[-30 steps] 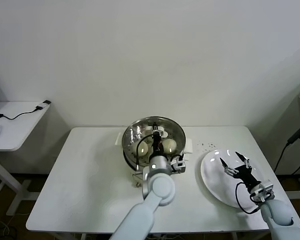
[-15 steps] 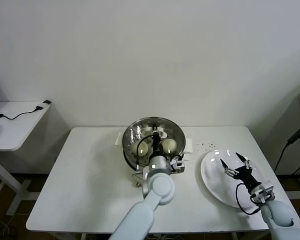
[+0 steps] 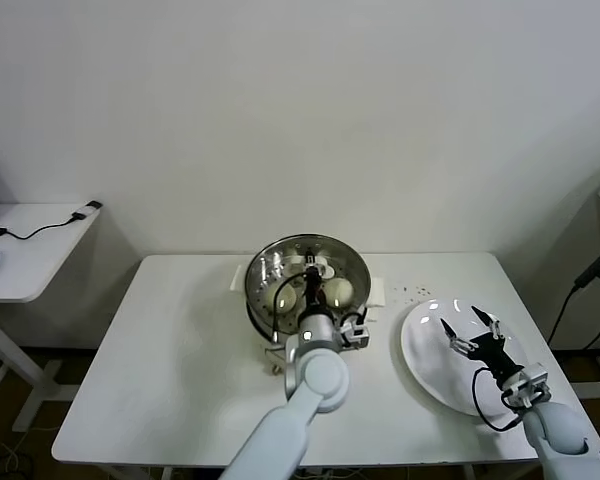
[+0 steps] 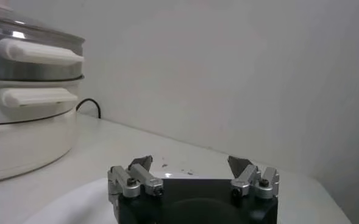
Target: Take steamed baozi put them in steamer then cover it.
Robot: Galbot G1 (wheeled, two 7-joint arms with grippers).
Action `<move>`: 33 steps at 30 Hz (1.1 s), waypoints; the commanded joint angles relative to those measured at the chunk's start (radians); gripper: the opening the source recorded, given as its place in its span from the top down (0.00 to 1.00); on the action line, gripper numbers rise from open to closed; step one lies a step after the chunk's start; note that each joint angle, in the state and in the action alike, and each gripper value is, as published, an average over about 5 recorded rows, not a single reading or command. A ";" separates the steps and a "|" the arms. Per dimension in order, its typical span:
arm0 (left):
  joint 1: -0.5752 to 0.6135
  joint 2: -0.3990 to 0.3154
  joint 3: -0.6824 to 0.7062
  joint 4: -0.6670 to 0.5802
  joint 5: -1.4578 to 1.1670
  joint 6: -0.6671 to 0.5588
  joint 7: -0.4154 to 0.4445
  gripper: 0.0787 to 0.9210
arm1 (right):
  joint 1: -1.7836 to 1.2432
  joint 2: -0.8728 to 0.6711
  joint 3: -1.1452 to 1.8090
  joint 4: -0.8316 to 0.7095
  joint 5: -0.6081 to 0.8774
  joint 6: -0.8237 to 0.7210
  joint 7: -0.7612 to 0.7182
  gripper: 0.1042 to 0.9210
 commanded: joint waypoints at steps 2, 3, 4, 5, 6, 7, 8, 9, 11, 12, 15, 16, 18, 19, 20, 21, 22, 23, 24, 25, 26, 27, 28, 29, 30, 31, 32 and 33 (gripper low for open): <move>0.015 0.007 -0.004 -0.037 0.016 -0.034 0.040 0.87 | 0.005 -0.004 0.000 -0.001 -0.001 -0.002 -0.001 0.12; 0.016 0.011 -0.003 -0.043 0.016 -0.033 0.040 0.83 | 0.006 -0.004 0.000 -0.002 -0.001 -0.003 -0.002 0.12; 0.016 0.015 -0.002 -0.051 0.015 -0.033 0.039 0.80 | 0.007 -0.005 -0.001 -0.003 -0.002 -0.003 -0.002 0.12; 0.016 0.019 -0.001 -0.059 0.014 -0.033 0.039 0.77 | 0.008 -0.005 -0.001 -0.004 -0.002 -0.003 -0.003 0.12; 0.017 0.024 0.003 -0.069 0.011 -0.031 0.040 0.73 | 0.009 -0.005 -0.001 -0.005 -0.002 -0.003 -0.003 0.12; 0.018 0.029 0.006 -0.080 0.007 -0.030 0.041 0.70 | 0.010 -0.005 -0.002 -0.006 -0.003 -0.003 -0.004 0.12; 0.021 0.035 0.010 -0.092 0.002 -0.027 0.045 0.67 | 0.010 -0.005 -0.002 -0.007 -0.003 -0.004 -0.004 0.12; 0.025 0.040 0.014 -0.106 -0.002 -0.024 0.051 0.63 | 0.011 -0.005 -0.002 -0.007 -0.003 -0.004 -0.004 0.12; 0.035 0.050 0.018 -0.134 -0.007 -0.020 0.060 0.57 | 0.012 -0.005 -0.003 -0.008 -0.004 -0.006 -0.005 0.12; 0.042 0.056 0.020 -0.151 -0.008 -0.020 0.065 0.52 | 0.012 -0.005 -0.003 -0.008 -0.005 -0.007 -0.005 0.12; 0.064 0.083 0.024 -0.202 -0.021 -0.016 0.072 0.42 | 0.013 -0.007 -0.003 -0.007 -0.005 -0.011 -0.004 0.12; 0.073 0.095 0.024 -0.221 -0.027 -0.014 0.073 0.39 | 0.014 -0.008 -0.003 -0.006 -0.005 -0.013 -0.004 0.12; 0.092 0.121 0.021 -0.258 -0.043 -0.012 0.072 0.32 | 0.014 -0.010 -0.003 -0.005 -0.006 -0.017 -0.002 0.12; 0.104 0.136 0.018 -0.279 -0.051 -0.012 0.072 0.29 | 0.014 -0.012 -0.003 -0.004 -0.009 -0.020 -0.001 0.12; 0.118 0.150 0.013 -0.300 -0.060 -0.012 0.071 0.26 | 0.014 -0.013 -0.003 -0.002 -0.015 -0.024 0.001 0.12; 0.133 0.164 0.008 -0.321 -0.071 -0.013 0.069 0.22 | 0.013 -0.015 -0.003 0.000 -0.021 -0.028 0.004 0.12; 0.152 0.179 0.003 -0.346 -0.086 -0.014 0.067 0.19 | 0.013 -0.015 -0.003 0.004 -0.025 -0.034 0.007 0.12; 0.171 0.193 -0.004 -0.369 -0.102 -0.018 0.063 0.17 | 0.011 -0.016 -0.003 0.009 -0.026 -0.043 0.011 0.12; 0.193 0.208 -0.012 -0.391 -0.122 -0.023 0.057 0.14 | 0.009 -0.017 -0.003 0.016 -0.028 -0.053 0.015 0.12; 0.215 0.223 -0.020 -0.412 -0.147 -0.028 0.044 0.13 | 0.008 -0.018 -0.003 0.023 -0.031 -0.063 0.018 0.12; 0.238 0.238 -0.031 -0.432 -0.174 -0.037 0.028 0.13 | 0.006 -0.019 -0.004 0.031 -0.033 -0.071 0.020 0.12; 0.261 0.252 -0.043 -0.451 -0.204 -0.047 0.007 0.12 | 0.005 -0.020 -0.006 0.039 -0.034 -0.079 0.022 0.12; 0.284 0.265 -0.059 -0.469 -0.235 -0.058 -0.019 0.12 | 0.004 -0.021 -0.008 0.046 -0.036 -0.083 0.026 0.12; 0.304 0.276 -0.077 -0.486 -0.265 -0.071 -0.046 0.12 | 0.005 -0.020 -0.009 0.052 -0.035 -0.085 0.029 0.12; 0.325 0.285 -0.099 -0.505 -0.298 -0.091 -0.074 0.12 | 0.005 -0.020 -0.009 0.060 -0.033 -0.091 0.033 0.12; 0.345 0.294 -0.123 -0.522 -0.336 -0.112 -0.105 0.12 | 0.004 -0.019 -0.008 0.069 -0.032 -0.097 0.037 0.12; 0.366 0.303 -0.151 -0.540 -0.383 -0.138 -0.140 0.12 | 0.004 -0.018 -0.006 0.077 -0.031 -0.100 0.042 0.12; 0.386 0.310 -0.179 -0.553 -0.433 -0.169 -0.173 0.12 | 0.002 -0.017 -0.005 0.086 -0.028 -0.102 0.046 0.12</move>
